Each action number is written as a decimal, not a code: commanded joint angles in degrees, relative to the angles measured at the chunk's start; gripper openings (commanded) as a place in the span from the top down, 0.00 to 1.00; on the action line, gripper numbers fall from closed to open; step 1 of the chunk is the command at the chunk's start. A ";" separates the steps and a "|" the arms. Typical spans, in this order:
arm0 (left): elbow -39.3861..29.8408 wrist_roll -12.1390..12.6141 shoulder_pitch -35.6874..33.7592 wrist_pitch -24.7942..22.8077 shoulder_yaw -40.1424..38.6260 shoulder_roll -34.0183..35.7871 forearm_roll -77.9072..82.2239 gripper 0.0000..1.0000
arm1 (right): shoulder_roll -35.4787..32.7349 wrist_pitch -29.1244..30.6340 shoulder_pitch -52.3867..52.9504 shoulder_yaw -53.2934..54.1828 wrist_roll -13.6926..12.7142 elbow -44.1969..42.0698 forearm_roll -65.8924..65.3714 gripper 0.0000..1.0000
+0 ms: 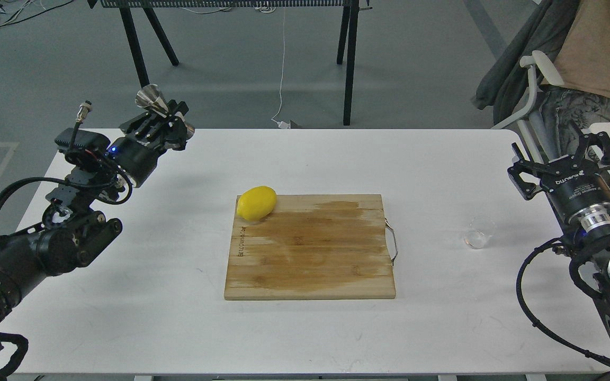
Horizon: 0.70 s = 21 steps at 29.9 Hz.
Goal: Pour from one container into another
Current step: 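Lift the jigger with the left gripper and carry it over the cutting board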
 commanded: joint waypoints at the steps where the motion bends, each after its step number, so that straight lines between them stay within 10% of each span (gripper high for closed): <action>1: -6.30 0.01 -0.83 0.01 0.04 -1.35 0.43 0.94 | 0.00 0.00 0.01 -0.01 0.00 -0.10 0.00 0.01; 21: -7.12 0.01 1.54 0.01 14.45 -19.47 11.24 0.93 | -0.27 0.00 0.01 0.16 0.00 -0.10 -0.09 0.01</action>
